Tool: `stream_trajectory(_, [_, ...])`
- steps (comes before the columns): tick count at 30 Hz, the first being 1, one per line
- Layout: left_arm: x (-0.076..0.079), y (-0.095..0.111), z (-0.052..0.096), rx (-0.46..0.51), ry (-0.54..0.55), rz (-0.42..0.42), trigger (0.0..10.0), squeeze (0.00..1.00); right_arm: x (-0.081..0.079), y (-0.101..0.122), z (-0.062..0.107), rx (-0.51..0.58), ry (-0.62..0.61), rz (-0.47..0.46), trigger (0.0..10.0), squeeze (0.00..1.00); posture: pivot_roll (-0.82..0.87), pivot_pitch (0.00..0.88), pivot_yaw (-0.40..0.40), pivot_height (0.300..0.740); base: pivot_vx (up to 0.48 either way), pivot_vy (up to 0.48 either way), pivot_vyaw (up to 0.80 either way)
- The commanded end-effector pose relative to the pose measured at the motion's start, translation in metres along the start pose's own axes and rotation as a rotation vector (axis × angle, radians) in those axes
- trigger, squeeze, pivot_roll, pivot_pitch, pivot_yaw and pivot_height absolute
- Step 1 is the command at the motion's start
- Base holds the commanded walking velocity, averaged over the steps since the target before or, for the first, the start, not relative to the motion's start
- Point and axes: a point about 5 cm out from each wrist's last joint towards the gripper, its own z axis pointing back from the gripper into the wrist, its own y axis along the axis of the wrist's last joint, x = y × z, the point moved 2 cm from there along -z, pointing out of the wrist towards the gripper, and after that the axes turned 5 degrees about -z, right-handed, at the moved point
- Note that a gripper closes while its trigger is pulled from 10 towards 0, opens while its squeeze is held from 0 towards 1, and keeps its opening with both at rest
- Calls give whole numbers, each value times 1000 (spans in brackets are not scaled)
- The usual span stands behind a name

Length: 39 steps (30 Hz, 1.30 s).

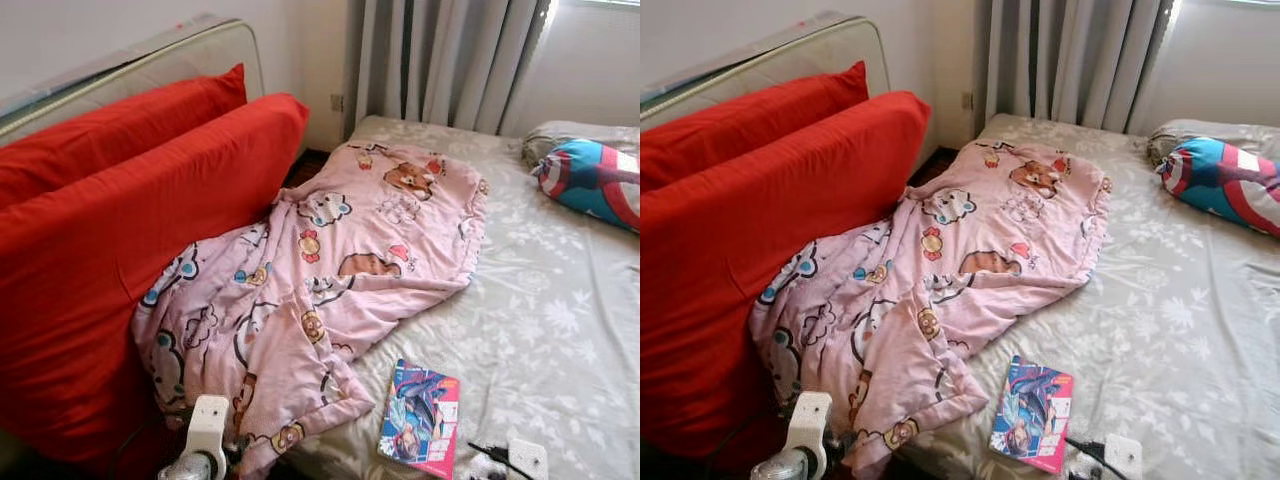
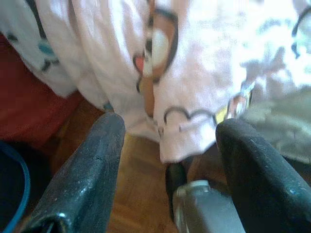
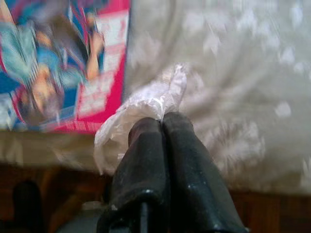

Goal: Clean up the room

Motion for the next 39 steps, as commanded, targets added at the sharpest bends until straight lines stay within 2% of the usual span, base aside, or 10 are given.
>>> stream_trajectory(1, [0, 3, -1, -5, 2, 8, 10000, 0, -7, 13, -3, 33, 14, -13, 10000, 0, 11, 0, 21, 740, 0, 0, 0])
stream_trajectory(8, [7, -9, 1, -25, -8, 22, 10000, 0, -6, 7, -2, 16, 17, -19, 10000, 0, 28, 0, 3, 740, 0, 0, 0])
stream_trajectory(15, [13, -33, 8, -70, -19, 35, 10000, 0, 10, -10, 4, -14, -15, -17, 10000, 0, -12, 0, 15, 740, 0, 0, 0])
stream_trajectory(17, [12, -34, 8, -75, -15, 37, 10000, 0, 17, -15, 6, -33, -41, -31, 10000, 0, 27, 0, -6, 740, 0, 0, 0])
stream_trajectory(19, [11, -29, 7, -58, -6, 52, 10000, 0, 17, -15, 6, -35, -43, -38, 10000, 0, 52, 0, -21, 740, 0, 0, 0])
stream_trajectory(24, [7, -22, 5, -36, 1, 57, 10000, 0, 3, -10, 2, -32, 18, -4, 10000, 0, 36, 0, -23, 740, 0, 0, 0])
stream_trajectory(30, [2, -27, 7, -53, -4, 33, 10000, 0, 1, -14, 3, -40, 1, -40, 10000, 0, 14, 0, 4, 740, 0, 0, 0])
stream_trajectory(34, [-5, -28, 8, -64, 22, 48, 10000, 0, -2, -23, 5, -73, 10, -17, 10000, 0, 23, 0, 7, 740, 0, 0, 0])
stream_trajectory(39, [-8, -27, 8, -58, 33, 45, 10000, 0, -5, -14, 3, -39, 14, -35, 10000, 0, 22, 0, 22, 740, 0, 0, 480])
